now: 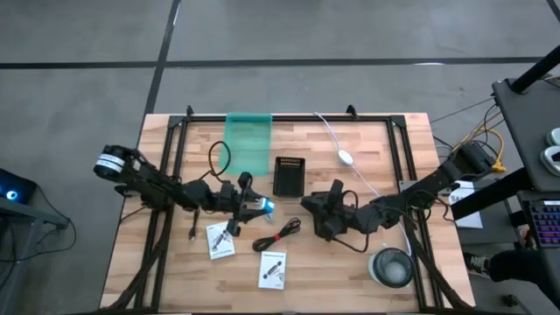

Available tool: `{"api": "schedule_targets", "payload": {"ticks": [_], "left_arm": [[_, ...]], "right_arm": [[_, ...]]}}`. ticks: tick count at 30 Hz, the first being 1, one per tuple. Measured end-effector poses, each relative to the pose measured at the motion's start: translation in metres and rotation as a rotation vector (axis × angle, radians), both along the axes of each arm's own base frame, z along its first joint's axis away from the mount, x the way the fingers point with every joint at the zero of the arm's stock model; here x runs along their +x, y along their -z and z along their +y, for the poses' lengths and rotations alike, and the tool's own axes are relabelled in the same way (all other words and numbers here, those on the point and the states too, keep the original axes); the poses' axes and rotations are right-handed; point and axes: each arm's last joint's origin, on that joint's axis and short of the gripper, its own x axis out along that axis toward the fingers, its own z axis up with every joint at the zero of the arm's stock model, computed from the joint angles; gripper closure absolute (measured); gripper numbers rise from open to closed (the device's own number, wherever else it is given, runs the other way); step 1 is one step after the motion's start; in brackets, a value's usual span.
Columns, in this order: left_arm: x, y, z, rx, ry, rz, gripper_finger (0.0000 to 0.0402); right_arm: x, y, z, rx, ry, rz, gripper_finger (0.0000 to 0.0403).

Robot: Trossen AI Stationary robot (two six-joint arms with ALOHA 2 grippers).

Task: Pick and place items into bin
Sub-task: Put the blue charger adapter into the bottom black basket

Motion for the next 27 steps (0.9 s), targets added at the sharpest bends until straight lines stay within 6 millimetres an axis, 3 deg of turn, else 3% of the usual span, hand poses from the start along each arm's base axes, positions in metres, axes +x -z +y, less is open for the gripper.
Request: {"api": "schedule_targets", "payload": {"ticks": [7, 14, 20, 27], "left_arm": [[0.016, -0.002, 0.004, 0.011, 0.011, -0.022, 0.0270], [0.034, -0.014, 0.002, 0.011, 0.021, -0.072, 0.0270], [0.054, -0.029, 0.000, 0.012, 0.018, -0.131, 0.0270], [0.070, -0.035, 0.005, 0.012, 0.011, -0.157, 0.0270]], "right_arm": [[0.005, -0.008, 0.006, -0.022, -0.163, -0.004, 0.0238], [0.013, -0.013, 0.002, -0.034, -0.143, -0.012, 0.0148], [0.018, -0.023, 0.002, -0.064, -0.137, -0.031, 0.0123], [0.021, -0.034, 0.002, -0.075, -0.130, -0.053, 0.0126]]}}
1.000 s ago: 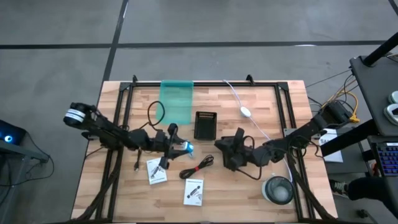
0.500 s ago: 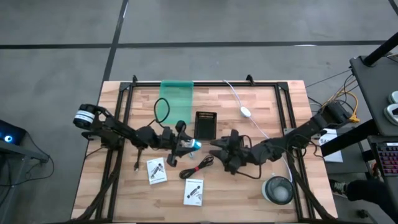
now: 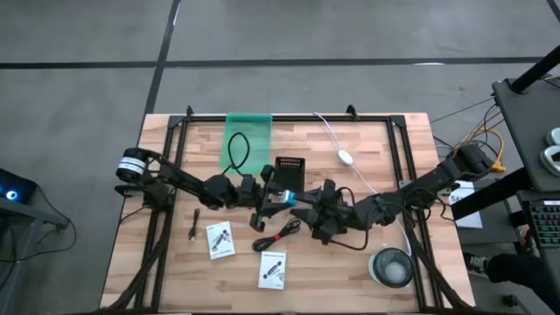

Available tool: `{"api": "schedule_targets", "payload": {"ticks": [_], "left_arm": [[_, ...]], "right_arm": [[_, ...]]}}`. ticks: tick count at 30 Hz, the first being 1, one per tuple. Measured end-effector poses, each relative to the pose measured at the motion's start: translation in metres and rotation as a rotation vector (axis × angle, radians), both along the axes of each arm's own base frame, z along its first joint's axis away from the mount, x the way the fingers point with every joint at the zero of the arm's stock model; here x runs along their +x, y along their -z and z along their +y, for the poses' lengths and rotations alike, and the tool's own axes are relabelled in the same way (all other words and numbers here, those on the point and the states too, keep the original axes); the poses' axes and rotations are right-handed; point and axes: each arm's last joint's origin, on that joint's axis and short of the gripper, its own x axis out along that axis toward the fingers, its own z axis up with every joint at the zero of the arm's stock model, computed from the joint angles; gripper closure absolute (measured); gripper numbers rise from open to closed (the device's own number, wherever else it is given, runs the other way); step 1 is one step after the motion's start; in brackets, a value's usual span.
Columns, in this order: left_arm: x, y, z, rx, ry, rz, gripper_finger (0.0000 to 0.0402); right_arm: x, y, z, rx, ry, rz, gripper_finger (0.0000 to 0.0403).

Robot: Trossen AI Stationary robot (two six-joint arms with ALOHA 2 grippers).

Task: Pick and place items into bin
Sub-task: Put the blue charger adapter into the bottom black basket

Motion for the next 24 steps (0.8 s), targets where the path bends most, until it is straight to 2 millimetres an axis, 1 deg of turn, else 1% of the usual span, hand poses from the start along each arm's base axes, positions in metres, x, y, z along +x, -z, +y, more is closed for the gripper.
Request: {"api": "schedule_targets", "payload": {"ticks": [4, 9, 18, 24], "left_arm": [[0.006, -0.006, -0.002, 0.008, 0.020, -0.020, 0.0270], [0.008, -0.010, -0.004, 0.030, 0.062, -0.032, 0.0270], [0.010, -0.011, 0.001, 0.030, 0.048, -0.030, 0.0270], [0.012, -0.014, 0.004, 0.036, 0.036, -0.035, 0.0270]], "right_arm": [[0.001, -0.002, 0.000, -0.004, 0.009, -0.002, 0.0132], [0.001, -0.004, -0.003, -0.004, 0.070, -0.005, 0.0144], [0.001, -0.005, -0.003, 0.009, 0.073, -0.020, 0.0172], [0.001, -0.007, -0.003, 0.011, 0.073, -0.033, 0.0183]]}}
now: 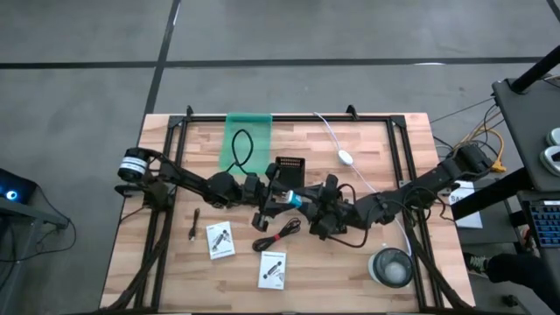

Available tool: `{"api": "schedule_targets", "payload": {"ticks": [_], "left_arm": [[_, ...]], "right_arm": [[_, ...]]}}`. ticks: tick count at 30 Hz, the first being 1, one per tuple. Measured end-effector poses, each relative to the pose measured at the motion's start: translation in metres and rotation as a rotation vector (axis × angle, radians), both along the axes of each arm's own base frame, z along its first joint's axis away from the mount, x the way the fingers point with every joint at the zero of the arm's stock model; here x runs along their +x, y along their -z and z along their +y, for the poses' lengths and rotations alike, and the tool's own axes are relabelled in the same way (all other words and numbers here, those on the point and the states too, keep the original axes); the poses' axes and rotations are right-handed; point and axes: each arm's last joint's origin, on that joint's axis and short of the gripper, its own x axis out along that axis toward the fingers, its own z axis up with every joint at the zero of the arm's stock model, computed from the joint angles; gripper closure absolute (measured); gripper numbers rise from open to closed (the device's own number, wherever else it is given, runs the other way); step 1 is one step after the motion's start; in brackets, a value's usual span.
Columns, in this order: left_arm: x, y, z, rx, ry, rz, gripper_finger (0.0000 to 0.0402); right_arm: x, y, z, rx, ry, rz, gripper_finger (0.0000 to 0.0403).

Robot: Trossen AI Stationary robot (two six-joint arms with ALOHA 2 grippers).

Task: Pick and place items into bin
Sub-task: Put the blue charger adapter into the bottom black basket

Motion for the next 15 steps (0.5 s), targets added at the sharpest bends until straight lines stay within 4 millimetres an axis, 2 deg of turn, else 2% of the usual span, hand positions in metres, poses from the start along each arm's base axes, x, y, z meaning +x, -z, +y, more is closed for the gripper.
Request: {"api": "schedule_targets", "payload": {"ticks": [15], "left_arm": [[0.0004, -0.0002, 0.0054, -0.019, -0.089, 0.000, 0.0270]], "right_arm": [[0.0012, -0.0048, 0.0004, 0.004, -0.011, -0.014, 0.0184]]}}
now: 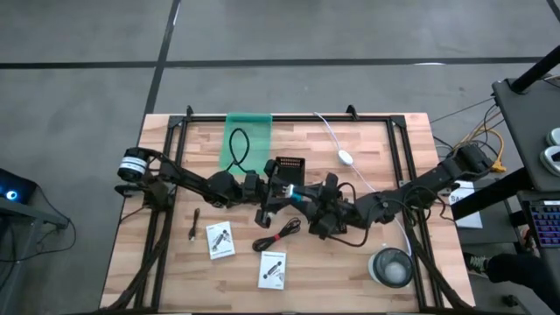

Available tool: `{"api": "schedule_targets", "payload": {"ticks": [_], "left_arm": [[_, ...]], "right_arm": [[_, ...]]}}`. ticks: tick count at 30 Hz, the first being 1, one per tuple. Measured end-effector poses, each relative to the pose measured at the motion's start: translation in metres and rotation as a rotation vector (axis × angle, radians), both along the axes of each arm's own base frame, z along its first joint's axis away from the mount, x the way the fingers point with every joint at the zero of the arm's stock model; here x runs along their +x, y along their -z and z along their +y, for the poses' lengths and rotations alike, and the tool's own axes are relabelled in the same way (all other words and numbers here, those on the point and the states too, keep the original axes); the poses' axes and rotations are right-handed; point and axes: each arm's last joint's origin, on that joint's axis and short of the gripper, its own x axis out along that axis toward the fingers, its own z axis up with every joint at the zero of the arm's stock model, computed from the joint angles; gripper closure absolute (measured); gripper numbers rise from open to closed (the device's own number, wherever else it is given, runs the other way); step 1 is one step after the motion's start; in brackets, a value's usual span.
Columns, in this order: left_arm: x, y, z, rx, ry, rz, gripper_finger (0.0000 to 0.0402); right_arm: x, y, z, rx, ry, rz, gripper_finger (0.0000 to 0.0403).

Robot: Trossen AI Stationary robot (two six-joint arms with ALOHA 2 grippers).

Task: Pick and place items into bin
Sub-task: Put the blue charger adapter into the bottom black basket

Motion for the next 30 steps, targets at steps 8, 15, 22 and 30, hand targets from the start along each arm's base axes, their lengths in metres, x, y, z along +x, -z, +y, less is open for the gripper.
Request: {"api": "schedule_targets", "payload": {"ticks": [8, 15, 22, 30], "left_arm": [[0.000, 0.000, 0.000, -0.001, -0.001, 0.002, 0.0270], [0.000, 0.001, 0.000, -0.018, -0.002, 0.011, 0.0270], [0.001, 0.002, 0.001, -0.015, -0.007, 0.024, 0.0252], [-0.001, 0.007, 0.010, 0.038, -0.043, 0.058, 0.0223]], "right_arm": [[0.001, 0.000, -0.001, 0.000, 0.001, 0.000, 0.0184], [0.000, 0.000, -0.003, 0.009, 0.054, 0.001, 0.0233], [0.000, 0.001, -0.003, -0.006, 0.084, 0.009, 0.0264], [-0.005, 0.000, -0.002, 0.028, 0.219, 0.003, 0.0269]]}}
